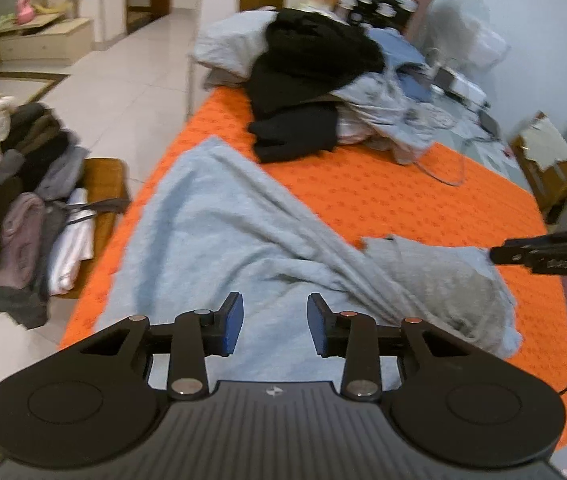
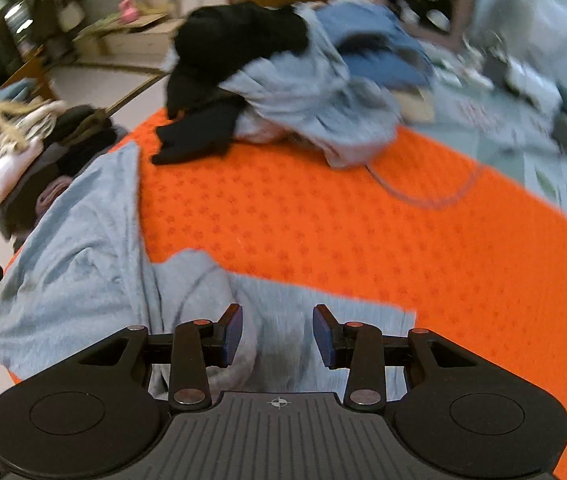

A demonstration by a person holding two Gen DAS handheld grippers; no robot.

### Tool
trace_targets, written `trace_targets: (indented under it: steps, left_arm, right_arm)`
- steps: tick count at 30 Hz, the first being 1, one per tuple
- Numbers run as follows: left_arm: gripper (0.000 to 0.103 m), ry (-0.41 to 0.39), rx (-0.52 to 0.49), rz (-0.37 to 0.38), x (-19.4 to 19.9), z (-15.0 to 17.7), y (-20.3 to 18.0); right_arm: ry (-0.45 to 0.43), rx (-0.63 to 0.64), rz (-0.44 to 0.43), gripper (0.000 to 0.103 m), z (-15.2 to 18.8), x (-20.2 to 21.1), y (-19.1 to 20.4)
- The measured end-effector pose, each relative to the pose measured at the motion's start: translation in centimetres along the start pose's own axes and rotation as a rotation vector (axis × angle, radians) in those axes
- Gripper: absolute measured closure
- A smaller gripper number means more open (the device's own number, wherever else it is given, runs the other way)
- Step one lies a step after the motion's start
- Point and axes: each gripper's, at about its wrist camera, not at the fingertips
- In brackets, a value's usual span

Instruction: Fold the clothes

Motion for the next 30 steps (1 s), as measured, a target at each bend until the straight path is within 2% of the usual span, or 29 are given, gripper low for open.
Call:
trace_targets:
  steps: [4, 10, 17, 24, 27, 30]
  left_arm:
    - [0.059, 0.030, -0.090, 0.067, -1.4, -0.5, -2.4]
    - [0.059, 0.116, -0.230, 0.222, -4.4, -0.6, -7.0]
    - [0.059, 0.215, -0.338, 0.365, -8.0, -0.3, -12.0]
    - [0.059, 0.276, -0.404, 0.377, -11.9, -0.2, -15.2]
    - [0.096, 0.265, -0.434, 0.358, -12.9, -0.4, -15.8]
    - [0.098, 0.212, -0.432, 0.362, -12.2, -1.5, -15.6]
  right_arm:
    - [-0.002, -0.069, 0.044, 0.062, 1.9, 0.1, -0.7]
    - [0.000, -0.125, 0.077, 0.062, 4.9, 1.7, -1.6]
    - [0.006, -0.211, 0.114, 0.062, 8.6, 4.1, -2.8]
    - [0.019, -0.303, 0.148, 0.062, 11.3, 5.3, -4.4]
    - [0.020, -0.328, 0.153, 0.062, 12.1, 5.6, -4.9]
    - [0.015, -0.336, 0.149, 0.062, 12.2, 5.8, -5.1]
Point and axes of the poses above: each gripper's, at about its wrist camera, not at the fingertips, and x roughly against the way its jaws point, y to its left, z to its underside, and after that the axes turned 10 degrees about z, right-handed
